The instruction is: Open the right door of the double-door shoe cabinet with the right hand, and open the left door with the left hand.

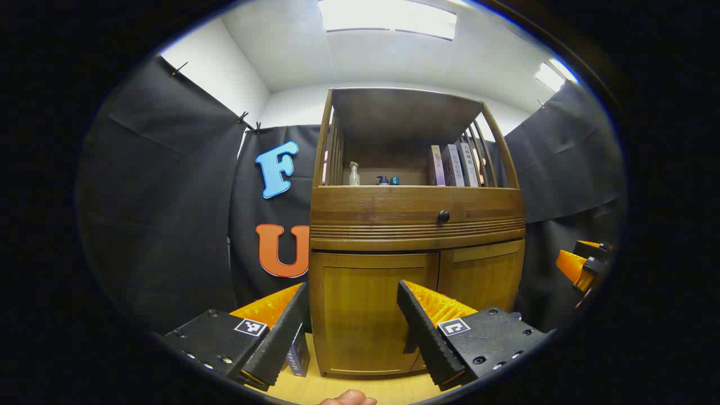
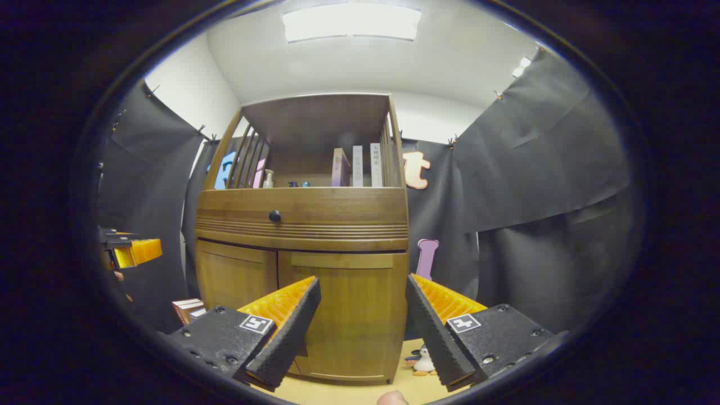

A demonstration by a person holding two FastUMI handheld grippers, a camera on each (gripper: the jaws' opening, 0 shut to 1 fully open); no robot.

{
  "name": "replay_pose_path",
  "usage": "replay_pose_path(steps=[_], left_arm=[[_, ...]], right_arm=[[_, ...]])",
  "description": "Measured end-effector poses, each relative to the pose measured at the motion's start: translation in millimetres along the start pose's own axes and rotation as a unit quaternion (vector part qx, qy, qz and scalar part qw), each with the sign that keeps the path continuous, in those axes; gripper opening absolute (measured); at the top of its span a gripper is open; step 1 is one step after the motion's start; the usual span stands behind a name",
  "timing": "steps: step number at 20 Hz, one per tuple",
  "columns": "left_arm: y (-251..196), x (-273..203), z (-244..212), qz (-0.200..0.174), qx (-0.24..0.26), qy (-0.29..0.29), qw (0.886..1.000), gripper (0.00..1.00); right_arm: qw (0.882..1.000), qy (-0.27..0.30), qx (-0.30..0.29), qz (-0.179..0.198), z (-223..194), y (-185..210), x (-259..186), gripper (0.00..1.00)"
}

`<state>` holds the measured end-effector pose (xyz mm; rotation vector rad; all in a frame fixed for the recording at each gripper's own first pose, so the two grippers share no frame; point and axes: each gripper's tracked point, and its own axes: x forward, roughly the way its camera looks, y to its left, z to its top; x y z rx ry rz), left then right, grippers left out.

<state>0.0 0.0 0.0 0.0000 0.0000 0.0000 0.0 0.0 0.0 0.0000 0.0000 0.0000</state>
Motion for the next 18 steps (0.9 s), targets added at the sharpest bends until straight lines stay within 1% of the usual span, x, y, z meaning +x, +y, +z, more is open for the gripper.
replay_pose_path(steps=[1,2,4,6,9,11,12,15,17,18], left_arm=[[-0.5,-0.9,-1.2,0.006,0.004,0.001,1.0,0.95],[-2.1,-2.8,-1.8,0.01,0.011,0.0,1.0,0.95],[-12.4,-4.6,-2.9,0.006,0.016,-0.005,1.0,0.95],[-18.3,-5.6,-5.3,-0.002,0.008,-0.002,1.0,0.95],[-17.6,-7.4,-9.0,0.001,0.002,0.004,1.0,0.95],[-14.9,-9.3,-6.9,0.003,0.0,0.0,1.0,0.95],[-13.7,-9.0,-5.3,0.003,0.001,-0.002,1.0,1.0],[-8.6,-14.3,-4.6,0.003,0.001,-0.009,1.0,1.0],[-6.9,-17.5,-9.3,0.002,0.003,-0.004,1.0,1.0],[-2.7,-18.0,-12.4,0.006,0.005,-0.001,1.0,0.95]], right_arm=[[1.0,0.004,-0.001,0.006,-3.1,0.8,2.0,0.98],[1.0,0.008,-0.004,0.01,-7.1,2.1,4.5,0.97],[1.0,0.011,-0.009,0.018,-10.4,3.7,5.5,0.98],[1.0,0.015,-0.011,0.024,-14.0,5.4,7.0,0.98],[1.0,0.014,-0.009,0.019,-13.3,0.4,9.5,0.98],[1.0,0.016,-0.006,0.023,-15.4,1.9,10.3,0.98],[0.999,0.018,-0.006,0.027,-17.9,3.7,10.5,0.97],[0.999,0.03,-0.007,0.04,-30.3,17.2,12.2,0.97],[0.999,0.034,-0.01,0.04,-38.4,24.0,15.4,0.98],[0.998,0.039,-0.008,0.044,-43.2,30.2,18.1,0.98]])
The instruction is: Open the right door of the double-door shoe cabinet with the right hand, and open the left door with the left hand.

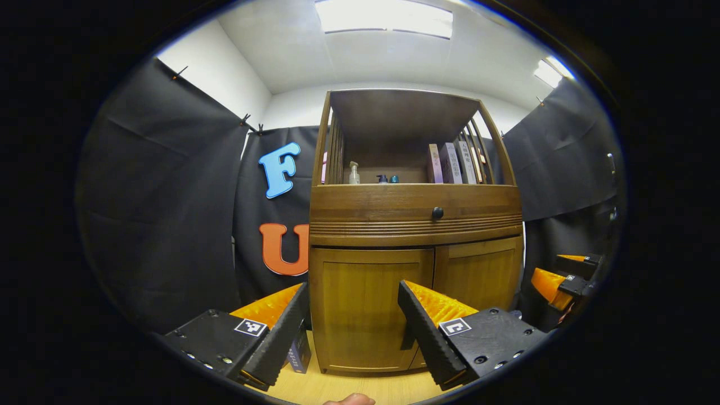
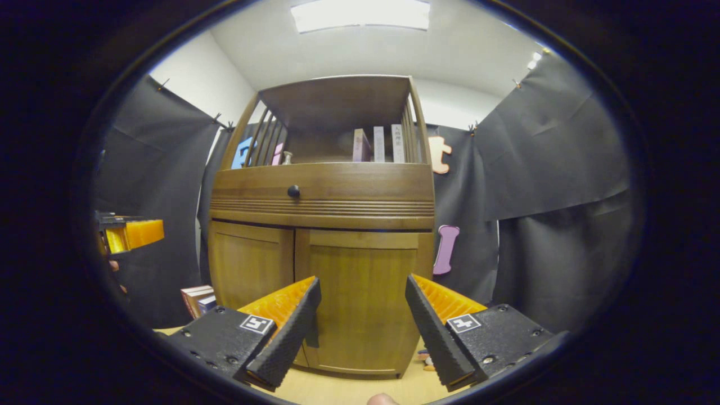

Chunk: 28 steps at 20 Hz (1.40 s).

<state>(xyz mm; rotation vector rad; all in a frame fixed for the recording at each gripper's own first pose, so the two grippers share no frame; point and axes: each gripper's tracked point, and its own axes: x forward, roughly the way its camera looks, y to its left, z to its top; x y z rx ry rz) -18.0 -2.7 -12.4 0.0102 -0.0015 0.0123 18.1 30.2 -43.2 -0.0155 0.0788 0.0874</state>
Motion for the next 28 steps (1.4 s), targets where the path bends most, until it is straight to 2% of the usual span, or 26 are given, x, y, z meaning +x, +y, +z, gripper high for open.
replay_pose_path(steps=[3,4,5,6,12,17,19,20,25,28], left_arm=[[12.0,-2.7,-6.1,0.01,-0.01,0.007,1.0,0.95],[14.8,-3.8,-7.9,0.01,-0.017,0.01,1.0,1.0],[17.5,-3.7,-8.8,0.011,-0.02,0.012,1.0,1.0],[19.9,-2.9,-8.7,0.012,-0.021,0.012,1.0,0.95],[27.2,1.8,-16.6,0.003,-0.014,0.018,1.0,0.95],[35.4,6.5,-22.8,0.002,-0.006,0.024,1.0,0.95],[40.1,9.1,-26.2,0.002,-0.016,0.031,0.999,0.95],[40.8,10.8,-28.7,0.003,-0.021,0.035,0.999,0.95],[47.4,12.8,-30.8,0.009,-0.019,0.041,0.999,0.95],[49.7,15.9,-41.9,0.01,-0.03,0.056,0.998,0.95]], right_arm=[[0.999,0.015,0.018,0.029,-18.3,25.8,14.7,0.96],[0.999,0.025,0.022,0.035,-28.5,33.8,21.0,0.95],[0.998,0.037,0.024,0.043,-39.4,43.2,26.8,0.95],[0.997,0.046,0.025,0.047,-48.6,50.3,32.7,0.94],[0.991,0.103,0.053,0.061,-103.0,76.3,76.7,0.84],[0.99,0.122,0.05,0.058,-138.9,83.7,108.0,0.77],[0.989,0.125,0.053,0.056,-147.4,86.8,119.1,0.77],[0.989,0.129,0.052,0.055,-153.4,87.3,126.0,0.71],[0.986,0.154,0.049,0.049,-183.9,93.9,148.8,0.62],[0.986,0.16,0.041,0.038,-194.6,91.6,159.9,0.51]])
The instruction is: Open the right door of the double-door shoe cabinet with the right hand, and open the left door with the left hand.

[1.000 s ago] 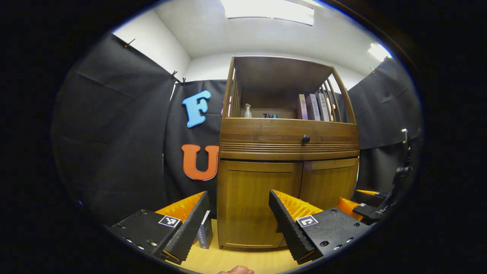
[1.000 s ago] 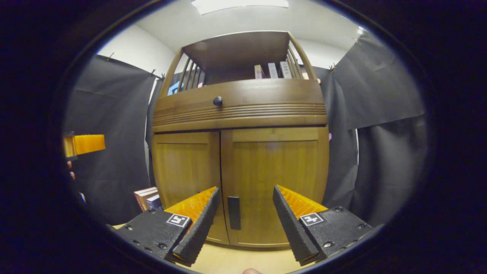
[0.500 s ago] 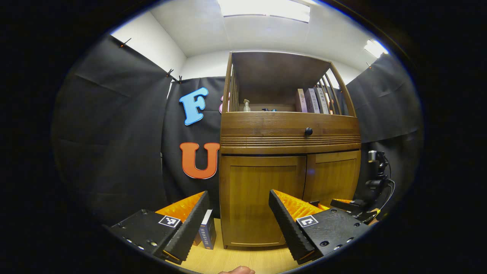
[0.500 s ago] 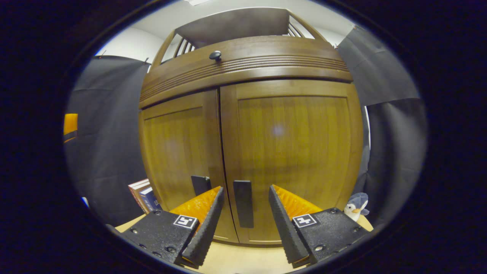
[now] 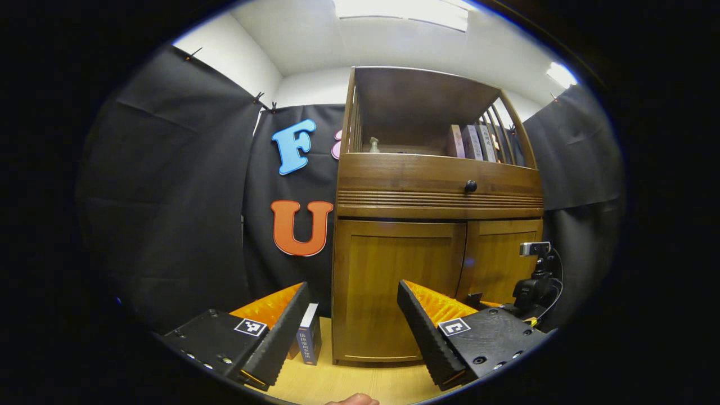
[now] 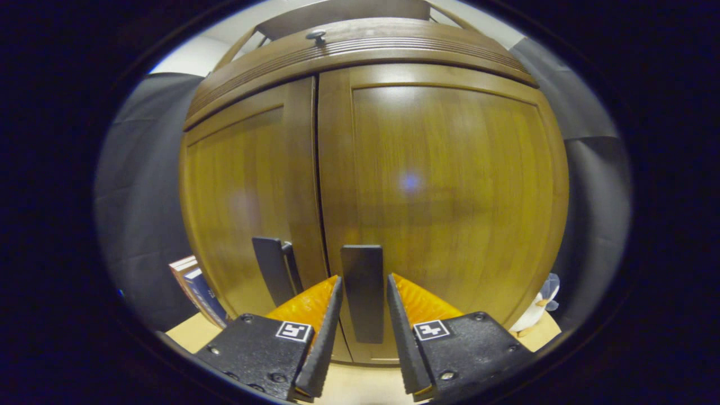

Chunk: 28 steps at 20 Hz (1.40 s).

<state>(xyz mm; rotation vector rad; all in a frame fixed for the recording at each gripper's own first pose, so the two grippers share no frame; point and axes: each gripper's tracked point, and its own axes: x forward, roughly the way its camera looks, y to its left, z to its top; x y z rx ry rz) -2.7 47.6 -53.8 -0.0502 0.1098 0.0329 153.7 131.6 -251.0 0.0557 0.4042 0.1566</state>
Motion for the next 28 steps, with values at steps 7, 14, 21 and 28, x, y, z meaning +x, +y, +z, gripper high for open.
replay_pose_path(steps=[7,14,21,28], left_arm=[[-0.9,5.9,-10.6,0.001,0.0,0.017,1.0,0.95],[-22.0,14.3,-15.1,-0.017,0.006,0.024,1.0,0.95],[-45.3,9.1,-21.1,-0.028,0.01,0.035,0.999,0.95],[-71.2,7.0,-34.0,-0.041,0.021,0.047,0.998,0.95]], right_arm=[[1.0,0.007,-0.002,0.003,-3.3,0.3,10.2,0.39],[0.999,0.017,0.002,0.027,-5.2,1.3,5.0,0.3],[0.999,0.007,0.005,0.047,-2.9,4.3,5.2,0.3],[0.998,0.009,0.002,0.061,-1.9,5.1,5.3,0.3]])
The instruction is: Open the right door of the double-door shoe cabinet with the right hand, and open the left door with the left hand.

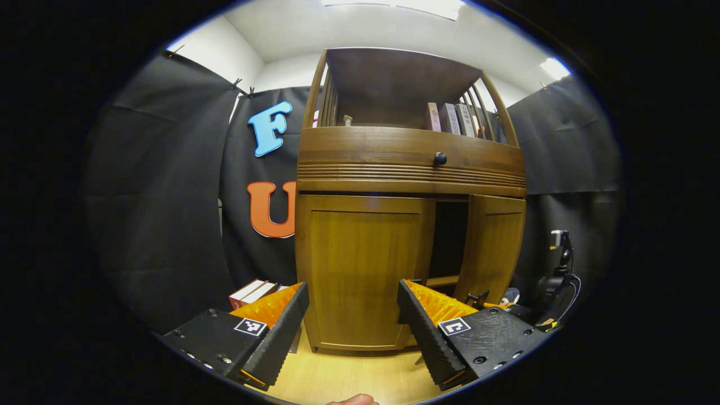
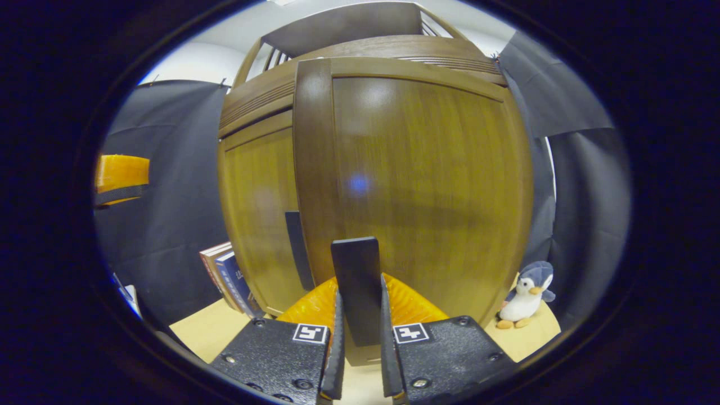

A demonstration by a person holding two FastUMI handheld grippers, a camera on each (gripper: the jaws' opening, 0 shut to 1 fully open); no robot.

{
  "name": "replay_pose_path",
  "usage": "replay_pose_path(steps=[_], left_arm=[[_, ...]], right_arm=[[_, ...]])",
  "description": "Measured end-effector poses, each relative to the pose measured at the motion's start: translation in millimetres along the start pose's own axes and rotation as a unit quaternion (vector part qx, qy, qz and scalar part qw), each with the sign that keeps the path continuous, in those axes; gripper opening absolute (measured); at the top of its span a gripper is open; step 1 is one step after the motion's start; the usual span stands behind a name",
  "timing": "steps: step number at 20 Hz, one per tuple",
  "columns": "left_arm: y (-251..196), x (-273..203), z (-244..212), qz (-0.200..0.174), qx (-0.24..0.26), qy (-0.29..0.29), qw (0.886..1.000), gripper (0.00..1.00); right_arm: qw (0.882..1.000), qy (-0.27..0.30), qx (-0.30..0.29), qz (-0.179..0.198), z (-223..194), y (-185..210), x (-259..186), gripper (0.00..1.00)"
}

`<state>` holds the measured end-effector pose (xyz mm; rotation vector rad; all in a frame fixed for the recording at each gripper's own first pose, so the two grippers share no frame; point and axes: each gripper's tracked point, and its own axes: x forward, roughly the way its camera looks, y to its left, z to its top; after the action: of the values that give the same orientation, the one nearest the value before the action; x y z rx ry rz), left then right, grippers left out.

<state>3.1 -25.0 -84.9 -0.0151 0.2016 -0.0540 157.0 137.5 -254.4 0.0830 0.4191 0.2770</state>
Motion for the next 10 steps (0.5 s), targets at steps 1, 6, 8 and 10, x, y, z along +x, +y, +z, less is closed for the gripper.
replay_pose_path(steps=[1,6,8,10], left_arm=[[-4.2,-0.6,-1.5,-0.003,0.002,0.003,1.0,0.95],[-26.0,8.9,-10.9,-0.021,-0.002,0.017,1.0,0.95],[-30.6,14.5,-16.0,-0.023,-0.001,0.017,1.0,0.95],[-33.4,22.4,-24.4,-0.021,0.008,0.016,1.0,0.95]], right_arm=[[1.0,0.001,0.0,0.003,-1.0,0.3,0.1,0.3],[1.0,0.0,0.002,0.006,-1.4,0.6,0.8,0.3],[1.0,0.0,0.003,0.004,-1.3,0.4,1.3,0.3],[1.0,0.0,0.003,-0.004,-1.1,-0.1,1.7,0.29]])
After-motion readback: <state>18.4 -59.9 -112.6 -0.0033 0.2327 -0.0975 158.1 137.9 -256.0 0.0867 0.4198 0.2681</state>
